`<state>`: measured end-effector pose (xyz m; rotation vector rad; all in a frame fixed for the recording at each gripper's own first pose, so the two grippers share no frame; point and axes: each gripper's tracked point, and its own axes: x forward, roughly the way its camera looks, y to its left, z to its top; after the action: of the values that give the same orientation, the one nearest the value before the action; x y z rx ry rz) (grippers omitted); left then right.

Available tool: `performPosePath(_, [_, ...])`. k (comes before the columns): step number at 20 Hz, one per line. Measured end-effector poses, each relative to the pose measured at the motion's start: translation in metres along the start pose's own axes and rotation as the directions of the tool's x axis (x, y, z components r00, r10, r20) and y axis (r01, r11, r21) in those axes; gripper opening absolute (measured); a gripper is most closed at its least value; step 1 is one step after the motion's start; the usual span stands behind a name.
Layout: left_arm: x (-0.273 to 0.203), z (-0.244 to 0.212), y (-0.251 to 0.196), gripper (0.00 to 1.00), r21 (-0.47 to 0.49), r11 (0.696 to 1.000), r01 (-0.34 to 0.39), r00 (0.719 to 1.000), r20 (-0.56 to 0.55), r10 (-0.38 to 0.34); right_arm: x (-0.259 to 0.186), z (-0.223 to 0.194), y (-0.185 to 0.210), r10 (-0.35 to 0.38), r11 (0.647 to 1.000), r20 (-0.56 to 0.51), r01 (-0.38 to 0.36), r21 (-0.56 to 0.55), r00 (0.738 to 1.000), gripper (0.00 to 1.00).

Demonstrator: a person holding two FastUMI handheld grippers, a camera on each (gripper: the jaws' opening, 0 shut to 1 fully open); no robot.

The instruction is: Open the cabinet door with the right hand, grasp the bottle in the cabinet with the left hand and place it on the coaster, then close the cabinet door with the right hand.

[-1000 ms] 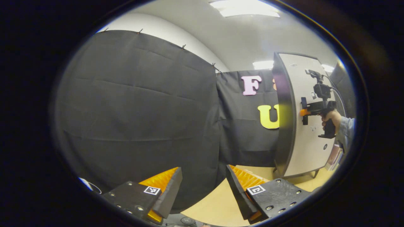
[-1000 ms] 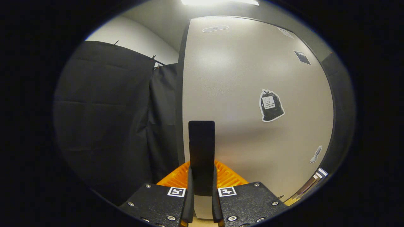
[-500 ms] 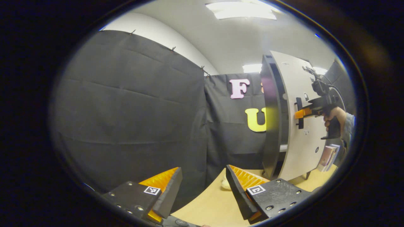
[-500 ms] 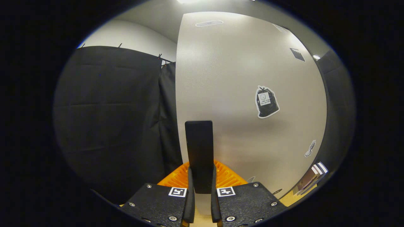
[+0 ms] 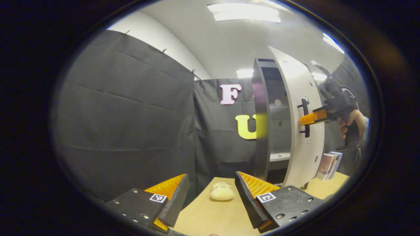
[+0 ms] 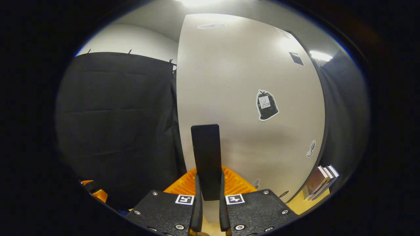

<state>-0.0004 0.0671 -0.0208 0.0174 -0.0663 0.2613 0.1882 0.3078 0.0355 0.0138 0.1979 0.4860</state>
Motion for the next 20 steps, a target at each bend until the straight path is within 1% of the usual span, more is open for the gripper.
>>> performPosePath(10, [-0.010,0.022,-0.016,0.88,-0.004,0.995,0.103,0.995,0.008,-0.103,-0.028,0.000,-0.010,0.063,0.998,0.005,-0.063,-0.012,0.998,0.20])
performPosePath(12, [-0.013,0.027,-0.018,0.87,-0.005,0.992,0.125,0.992,0.012,-0.125,-0.035,0.000,-0.013,0.074,0.997,0.009,-0.074,-0.009,0.997,0.20])
performPosePath(13, [-0.015,0.032,-0.019,0.84,-0.007,0.991,0.136,0.991,0.014,-0.135,-0.036,0.000,-0.015,0.078,0.997,0.012,-0.078,-0.009,0.997,0.20])
performPosePath(14, [-0.016,0.037,-0.020,0.88,-0.009,0.989,0.148,0.989,0.015,-0.147,-0.038,0.000,-0.017,0.082,0.997,0.016,-0.082,-0.010,0.997,0.20])
performPosePath(18, [-0.018,0.047,-0.024,0.88,-0.014,0.979,0.206,0.979,0.015,-0.205,-0.052,0.000,-0.026,0.086,0.996,0.042,-0.086,0.001,0.995,0.20])
performPosePath(19, [-0.019,0.048,-0.023,0.84,-0.015,0.975,0.221,0.975,0.017,-0.221,-0.055,0.001,-0.027,0.083,0.997,0.045,-0.083,0.000,0.996,0.20])
performPosePath(20, [-0.023,0.050,-0.025,0.83,-0.016,0.971,0.237,0.971,0.019,-0.237,-0.058,0.002,-0.028,0.079,0.997,0.048,-0.079,-0.004,0.996,0.20])
